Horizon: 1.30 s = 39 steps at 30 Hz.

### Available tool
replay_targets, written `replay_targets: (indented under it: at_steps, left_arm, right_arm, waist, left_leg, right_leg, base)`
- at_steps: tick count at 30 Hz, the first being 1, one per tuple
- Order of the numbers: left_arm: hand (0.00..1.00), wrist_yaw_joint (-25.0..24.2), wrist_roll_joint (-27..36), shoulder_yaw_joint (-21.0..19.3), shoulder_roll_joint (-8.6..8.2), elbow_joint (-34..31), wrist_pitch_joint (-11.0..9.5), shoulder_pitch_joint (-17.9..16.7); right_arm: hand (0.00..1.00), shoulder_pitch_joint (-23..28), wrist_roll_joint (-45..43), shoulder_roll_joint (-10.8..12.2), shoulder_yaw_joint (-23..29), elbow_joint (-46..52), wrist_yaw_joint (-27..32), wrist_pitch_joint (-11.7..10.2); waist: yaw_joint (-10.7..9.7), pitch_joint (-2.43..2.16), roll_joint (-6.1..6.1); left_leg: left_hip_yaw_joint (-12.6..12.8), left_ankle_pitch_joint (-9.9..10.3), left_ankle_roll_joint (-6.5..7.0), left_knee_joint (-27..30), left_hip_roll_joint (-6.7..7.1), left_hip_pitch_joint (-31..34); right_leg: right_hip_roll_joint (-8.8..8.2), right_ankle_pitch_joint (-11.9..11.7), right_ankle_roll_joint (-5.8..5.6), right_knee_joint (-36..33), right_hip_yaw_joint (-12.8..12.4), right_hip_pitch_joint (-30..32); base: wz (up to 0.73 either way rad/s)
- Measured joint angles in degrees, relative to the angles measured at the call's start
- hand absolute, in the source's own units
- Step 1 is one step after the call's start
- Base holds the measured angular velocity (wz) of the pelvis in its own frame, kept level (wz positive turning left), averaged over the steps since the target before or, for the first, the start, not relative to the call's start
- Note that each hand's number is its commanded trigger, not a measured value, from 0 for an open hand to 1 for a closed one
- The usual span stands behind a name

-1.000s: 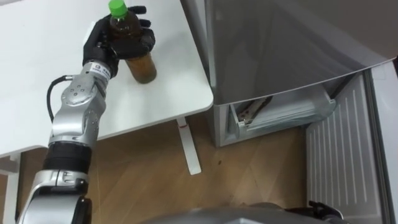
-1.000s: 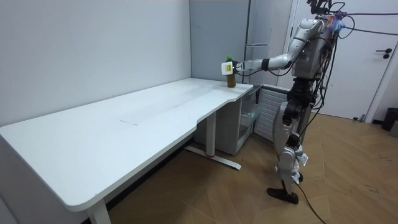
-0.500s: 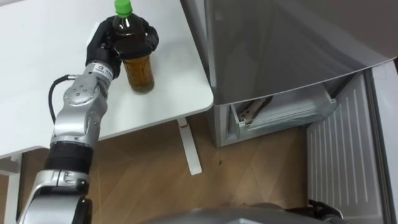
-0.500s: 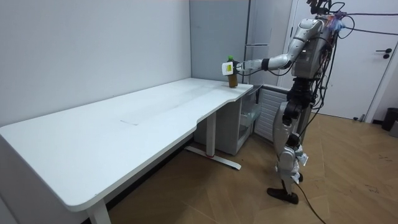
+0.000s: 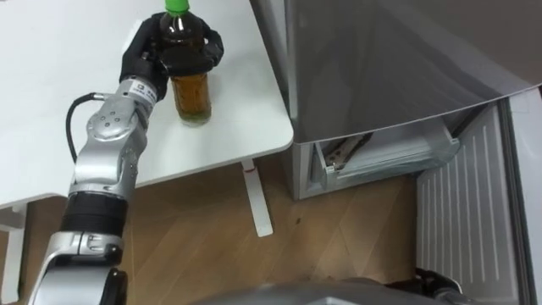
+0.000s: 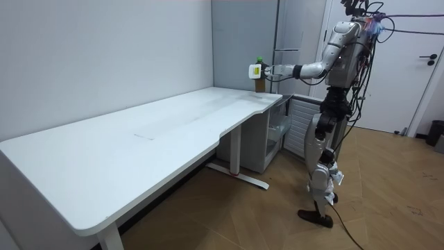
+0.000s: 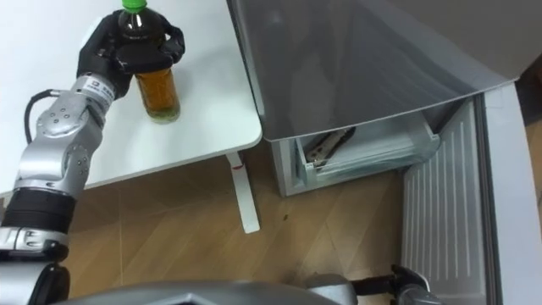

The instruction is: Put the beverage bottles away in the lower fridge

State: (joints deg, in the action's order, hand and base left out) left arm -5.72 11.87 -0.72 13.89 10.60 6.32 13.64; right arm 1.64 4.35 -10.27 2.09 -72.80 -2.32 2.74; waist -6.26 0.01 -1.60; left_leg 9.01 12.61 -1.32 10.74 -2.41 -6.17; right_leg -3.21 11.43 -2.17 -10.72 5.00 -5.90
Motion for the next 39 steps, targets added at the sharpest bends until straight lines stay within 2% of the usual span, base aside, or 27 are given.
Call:
replay_targets:
  at_steps: [5, 7, 9, 14, 19, 23, 29, 32, 34, 36, 39]
  left_arm:
    - [1.00, 0.36, -1.55, 1.55, -0.18, -5.02, -0.06, -0.37]
    - [1.00, -0.02, -1.59, 1.66, -1.15, -6.97, -0.05, -1.75]
    - [1.00, -0.22, -1.79, 2.06, -2.43, -10.00, -0.04, -3.95]
    - [1.00, -0.98, -1.35, 3.18, -2.97, -14.14, -0.03, -7.31]
    - [1.00, -2.85, -1.38, 3.33, -3.15, -17.03, -0.02, -8.81]
    - [1.00, -4.53, -1.15, 4.22, -3.19, -22.46, -0.03, -11.08]
    - [1.00, -5.64, -0.73, 9.08, -3.94, -23.27, -0.02, -13.12]
    - [1.00, -6.51, -0.67, 10.65, -3.93, -24.56, -0.02, -15.84]
    - [1.00, -6.71, -0.50, 11.25, -3.77, -24.62, -0.02, -16.21]
    - [1.00, -7.31, 3.31, 11.78, -3.19, -24.61, -0.03, -16.88]
    - [1.00, -8.61, 6.16, 11.84, -3.22, -24.57, -0.02, -18.85]
  right_arm:
    - [0.00, -0.12, -0.15, 0.43, -3.48, 3.50, 0.12, -0.20]
    - [0.00, -0.14, -0.13, 1.11, -4.12, 5.54, -0.10, -0.43]
    - [0.00, -0.11, -0.39, 1.98, -6.00, 8.88, -0.49, -0.45]
    - [0.00, -0.29, -1.77, 3.59, -7.86, 14.02, -2.81, -0.84]
    - [0.00, -0.49, -3.01, 3.70, -8.70, 16.28, -4.87, -1.61]
    - [0.00, -0.44, -3.29, 3.59, -10.31, 16.24, -5.69, -1.46]
    - [0.00, -1.14, -4.26, 3.54, -14.43, 16.35, -6.64, -1.41]
    - [0.00, -1.22, -4.26, 3.52, -15.35, 17.53, -6.67, -1.41]
    - [0.00, -1.25, -4.06, 3.48, -15.73, 18.31, -6.66, -1.40]
    - [0.00, -1.10, -2.64, 3.05, -16.62, 21.48, -7.06, -1.38]
    - [0.00, -0.96, -2.23, 3.10, -16.65, 26.05, -8.99, -1.41]
  waist:
    - [0.89, -0.02, 0.26]
    - [0.85, -0.02, 0.25]
    - [1.81, -0.02, 0.24]
    - [2.49, -0.03, 0.24]
    - [2.79, -0.03, 0.28]
    - [3.64, 0.00, 0.35]
    - [5.12, -0.03, 1.29]
    - [5.10, -0.04, 1.82]
    - [5.14, -0.03, 2.05]
    - [5.11, 0.03, 2.20]
    - [5.12, 0.03, 2.20]
  left_leg:
    - [-0.69, -0.01, 0.01, 0.09, 0.02, 0.37]
    - [-1.21, -0.03, -0.02, 0.18, 0.02, 0.50]
    - [-1.27, -0.05, -0.06, 0.37, 0.00, 0.59]
    - [-1.69, -0.05, -0.06, 0.67, 0.01, 0.87]
    - [-2.74, -0.06, -0.08, 1.11, 0.04, 1.81]
    - [-3.39, -0.10, -0.11, 1.07, 0.06, 1.77]
    - [-3.71, -0.12, -0.13, 1.08, 0.12, 1.69]
    - [-3.89, -0.13, -0.13, 1.15, 0.12, 1.87]
    - [-4.38, -0.12, -0.13, 1.35, 0.13, 2.06]
    - [-4.80, -0.12, -0.13, 1.90, 0.15, 2.76]
    - [-5.42, -0.12, -0.13, 2.09, 0.17, 2.82]
  right_leg:
    - [-0.02, -0.04, -0.02, 0.07, 0.50, -0.08]
    - [-0.02, -0.05, 0.00, 0.11, 1.04, -0.19]
    - [-0.01, -0.05, 0.00, 0.13, 1.23, -0.16]
    - [-0.08, -0.05, 0.00, 0.09, 1.70, 0.07]
    - [-0.15, -0.09, 0.05, 0.08, 2.90, -0.04]
    - [-0.19, -0.08, 0.05, 0.08, 3.46, -0.35]
    - [-0.25, -0.07, 0.04, 0.13, 4.23, -0.66]
    - [-0.28, -0.07, 0.04, 0.15, 4.63, -0.61]
    - [-0.29, -0.08, 0.04, 0.14, 4.91, -0.66]
    - [-0.34, -0.08, 0.04, 0.12, 5.51, -0.48]
    - [-0.33, -0.08, 0.04, 0.14, 6.14, -0.79]
  base:
    - [0.05]
    - [0.12]
    - [0.04]
    - [0.04]
    - [0.11]
    - [0.07]
    - [0.03]
    - [0.03]
    - [0.09]
    - [0.13]
    - [0.11]
